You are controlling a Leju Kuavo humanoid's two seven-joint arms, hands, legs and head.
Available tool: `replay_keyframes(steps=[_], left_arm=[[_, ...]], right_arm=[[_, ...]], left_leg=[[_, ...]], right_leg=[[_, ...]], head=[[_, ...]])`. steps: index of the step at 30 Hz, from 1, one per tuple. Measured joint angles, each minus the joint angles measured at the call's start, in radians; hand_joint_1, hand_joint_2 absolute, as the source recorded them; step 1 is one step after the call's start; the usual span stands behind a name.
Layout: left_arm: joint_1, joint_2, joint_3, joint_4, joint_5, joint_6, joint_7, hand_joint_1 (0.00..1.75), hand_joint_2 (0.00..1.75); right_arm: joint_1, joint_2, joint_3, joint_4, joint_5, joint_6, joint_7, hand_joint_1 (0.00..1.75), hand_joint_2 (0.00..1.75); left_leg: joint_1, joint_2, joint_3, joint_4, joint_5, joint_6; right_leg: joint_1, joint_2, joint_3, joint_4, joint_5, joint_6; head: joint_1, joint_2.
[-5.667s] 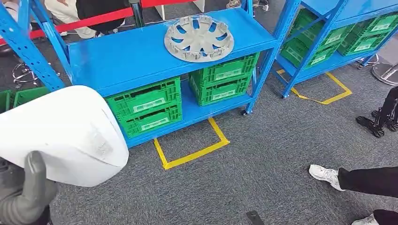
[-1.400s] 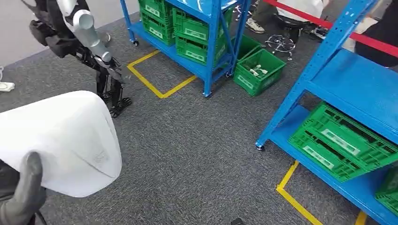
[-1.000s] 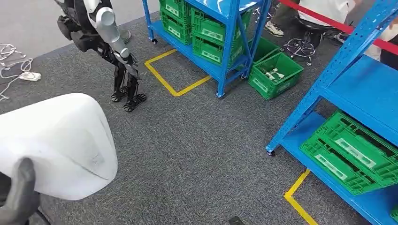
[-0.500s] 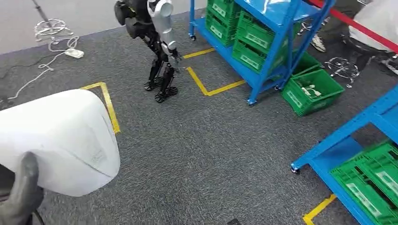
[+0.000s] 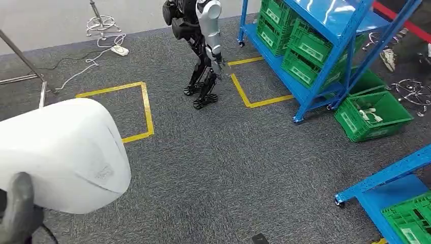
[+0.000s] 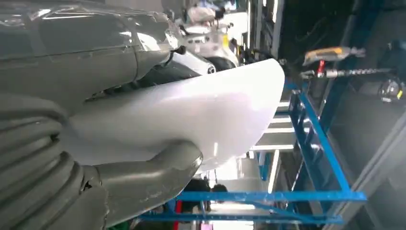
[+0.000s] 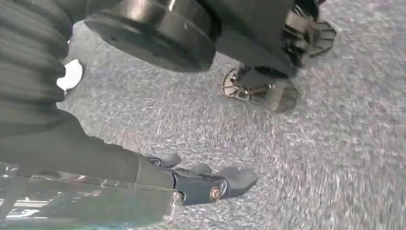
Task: Take the parts from the cabinet and place them on the table.
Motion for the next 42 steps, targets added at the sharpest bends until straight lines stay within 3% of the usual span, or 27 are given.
replay_keyframes(steps=[1, 2, 3, 4, 5, 6, 7, 9, 10, 11, 12, 14, 15, 16, 17, 19, 20, 21, 22, 23, 24, 25, 28, 42], left_arm=[[0.0, 0.0, 0.0, 0.003, 0.002, 0.0, -0.005, 1.75, 1.75], [0.0, -0.001, 0.0, 0.006, 0.007, -0.001, -0.009, 1.75, 1.75], [0.001, -0.002, 0.001, 0.009, 0.008, -0.001, -0.013, 1.75, 1.75], [0.002, -0.003, 0.002, 0.011, 0.011, -0.002, -0.018, 1.75, 1.75], [0.001, -0.003, 0.003, 0.014, 0.013, -0.002, -0.022, 1.75, 1.75], [0.008, -0.003, 0.006, 0.015, 0.016, -0.003, -0.027, 1.75, 1.75], [0.009, -0.004, 0.008, 0.016, 0.018, -0.003, -0.031, 1.75, 1.75], [0.012, -0.005, 0.009, 0.017, 0.018, -0.003, -0.035, 1.75, 1.75], [0.012, -0.005, 0.009, 0.017, 0.019, -0.003, -0.037, 1.75, 1.75], [0.013, -0.005, 0.009, 0.018, 0.019, -0.003, -0.038, 1.75, 1.75], [0.013, -0.006, 0.009, 0.019, 0.019, -0.003, -0.039, 1.75, 1.75], [0.013, -0.007, 0.009, 0.021, 0.019, -0.004, -0.039, 1.75, 1.75], [0.014, -0.008, 0.009, 0.022, 0.019, -0.004, -0.039, 1.75, 1.75], [0.015, -0.008, 0.009, 0.021, 0.019, -0.005, -0.039, 1.75, 1.75], [0.015, -0.008, 0.009, 0.021, 0.019, -0.006, -0.039, 1.75, 1.75], [0.015, -0.009, 0.009, 0.021, 0.019, -0.009, -0.038, 1.75, 1.75], [0.015, -0.009, 0.009, 0.021, 0.019, -0.01, -0.038, 1.75, 1.75], [0.016, -0.009, 0.009, 0.021, 0.019, -0.013, -0.037, 1.75, 1.75], [0.017, -0.01, 0.009, 0.021, 0.02, -0.013, -0.037, 1.75, 1.75], [0.019, -0.01, 0.01, 0.021, 0.02, -0.013, -0.036, 1.75, 1.75], [0.02, -0.01, 0.01, 0.021, 0.02, -0.014, -0.036, 1.75, 1.75], [0.02, -0.011, 0.01, 0.021, 0.02, -0.014, -0.036, 1.75, 1.75], [0.02, -0.011, 0.01, 0.021, 0.02, -0.014, -0.036, 1.75, 1.75], [0.02, -0.011, 0.016, 0.021, 0.022, -0.024, -0.036, 1.75, 1.75]], right_arm=[[0.001, 0.0, 0.002, 0.0, -0.004, 0.0, 0.0, 0.0, 1.75], [0.0, -0.001, 0.007, 0.0, -0.005, 0.0, 0.0, 0.0, 1.75], [-0.001, -0.002, 0.008, 0.0, -0.005, -0.001, 0.001, 0.0, 1.75], [-0.002, -0.003, 0.008, 0.0, -0.005, -0.001, 0.002, 0.0, 1.75], [-0.003, -0.005, 0.008, 0.0, -0.005, -0.002, 0.002, 0.0, 1.75], [-0.007, -0.006, 0.009, 0.0, -0.006, -0.002, 0.003, 0.0, 1.75], [-0.008, -0.007, 0.009, 0.0, -0.006, -0.003, 0.004, 0.0, 1.75], [-0.006, -0.008, 0.01, 0.0, -0.006, -0.005, 0.004, 0.0, 1.75], [-0.005, -0.008, 0.011, 0.0, -0.007, -0.005, 0.004, 0.0, 1.75], [-0.005, -0.008, 0.011, 0.0, -0.006, -0.005, 0.004, 0.0, 1.75], [-0.005, -0.008, 0.013, 0.0, -0.007, -0.006, 0.004, 0.0, 1.75], [-0.002, -0.008, 0.015, 0.0, -0.007, -0.006, 0.004, 0.0, 1.75], [0.0, -0.007, 0.016, 0.0, -0.007, -0.006, 0.004, 0.0, 1.75], [0.003, -0.007, 0.016, 0.0, -0.007, -0.005, 0.004, 0.0, 1.75], [0.003, -0.007, 0.017, 0.0, -0.007, -0.005, 0.004, 0.0, 1.75], [-0.002, -0.008, 0.018, 0.0, -0.012, -0.006, 0.003, 0.0, 1.75], [-0.004, -0.009, 0.018, 0.0, -0.017, -0.007, 0.003, 0.0, 1.75], [-0.005, -0.011, 0.018, 0.0, -0.021, -0.01, 0.003, 0.0, 1.75], [-0.01, -0.011, 0.019, 0.0, -0.025, -0.011, 0.003, 0.0, 1.75], [-0.015, -0.011, 0.019, -0.001, -0.026, -0.012, 0.002, 0.0, 1.75], [-0.012, -0.011, 0.019, -0.001, -0.026, -0.012, 0.002, 0.0, 1.75], [-0.01, -0.012, 0.019, -0.001, -0.026, -0.012, 0.001, 0.0, 1.75], [-0.007, -0.014, 0.019, -0.001, -0.028, -0.013, 0.001, 0.0, 1.75], [-0.002, -0.014, 0.024, -0.001, -0.045, -0.018, -0.007, 0.0, 1.75]], left_leg=[[0.005, -0.001, 0.005, 0.0, 0.011, -0.006], [0.009, 0.001, 0.033, -0.044, 0.043, -0.012], [0.013, 0.009, 0.081, -0.119, 0.081, -0.017], [0.015, 0.044, 0.138, -0.211, 0.117, -0.024], [0.006, 0.103, 0.162, -0.256, 0.099, -0.03], [0.008, 0.081, 0.163, -0.26, 0.106, -0.004], [0.004, 0.072, 0.16, -0.256, 0.102, 0.012], [-0.004, 0.049, 0.155, -0.255, 0.104, 0.029], [-0.002, 0.038, 0.154, -0.259, 0.108, 0.038], [-0.002, 0.026, 0.151, -0.258, 0.111, 0.042], [-0.004, 0.015, 0.148, -0.258, 0.113, 0.046], [-0.01, -0.013, 0.142, -0.258, 0.117, 0.053], [-0.015, -0.028, 0.141, -0.258, 0.119, 0.055], [-0.018, -0.044, 0.141, -0.257, 0.119, 0.056], [-0.021, -0.058, 0.143, -0.257, 0.12, 0.057], [-0.023, -0.075, 0.148, -0.257, 0.121, 0.059], [-0.022, -0.081, 0.146, -0.26, 0.121, 0.059], [-0.027, -0.088, 0.146, -0.254, 0.121, 0.057], [-0.027, -0.088, 0.139, -0.251, 0.115, 0.059], [-0.027, -0.085, 0.138, -0.251, 0.113, 0.078], [-0.026, -0.08, 0.141, -0.251, 0.111, 0.07], [-0.026, -0.076, 0.143, -0.252, 0.112, 0.069], [-0.025, -0.063, 0.147, -0.255, 0.113, 0.067], [-0.026, -0.048, 0.149, -0.257, 0.109, 0.063]], right_leg=[[-0.001, -0.015, -0.001, 0.001, -0.002, 0.003], [-0.004, -0.029, -0.001, 0.004, -0.004, 0.007], [-0.008, -0.04, 0.0, 0.009, -0.008, 0.013], [-0.011, -0.049, 0.0, 0.019, -0.015, 0.023], [-0.008, -0.055, -0.003, 0.028, -0.022, 0.033], [-0.004, -0.061, -0.007, 0.041, -0.033, 0.04], [-0.004, -0.066, -0.004, 0.039, -0.033, 0.041], [-0.01, -0.086, 0.004, 0.037, -0.034, 0.049], [-0.014, -0.084, 0.0, 0.042, -0.041, 0.055], [-0.018, -0.039, -0.006, 0.069, -0.07, 0.059], [-0.019, -0.007, -0.032, 0.132, -0.114, 0.059], [-0.018, 0.017, -0.108, 0.304, -0.195, 0.056], [-0.017, 0.02, -0.133, 0.357, -0.207, 0.05], [-0.014, 0.022, -0.139, 0.364, -0.193, 0.043], [-0.009, 0.026, -0.127, 0.329, -0.157, 0.034], [0.009, 0.038, -0.065, 0.161, -0.046, 0.009], [0.02, 0.046, -0.041, 0.084, -0.015, -0.005], [0.019, 0.049, -0.034, 0.067, -0.019, -0.012], [0.019, 0.049, -0.031, 0.051, -0.026, -0.008], [0.016, 0.049, -0.03, 0.048, -0.033, 0.024], [0.017, 0.051, -0.028, 0.048, -0.03, 0.028], [0.018, 0.052, -0.027, 0.048, -0.03, 0.019], [0.019, 0.061, -0.025, 0.049, -0.028, 0.016], [0.018, 0.075, -0.024, 0.049, -0.029, 0.012]], head=[[-0.004, 0.0], [-0.006, 0.0], [-0.008, 0.0], [-0.008, 0.0], [-0.014, 0.0], [-0.017, 0.0], [-0.008, 0.0], [-0.001, 0.0], [-0.002, 0.0], [0.003, 0.0], [0.01, 0.0], [0.021, 0.0], [0.027, 0.0], [0.031, 0.0], [0.034, 0.0], [0.037, 0.0], [0.039, 0.0], [0.036, 0.0], [0.039, 0.0], [0.038, 0.0], [0.034, 0.0], [0.034, 0.0], [0.03, 0.0], [0.028, 0.0]])
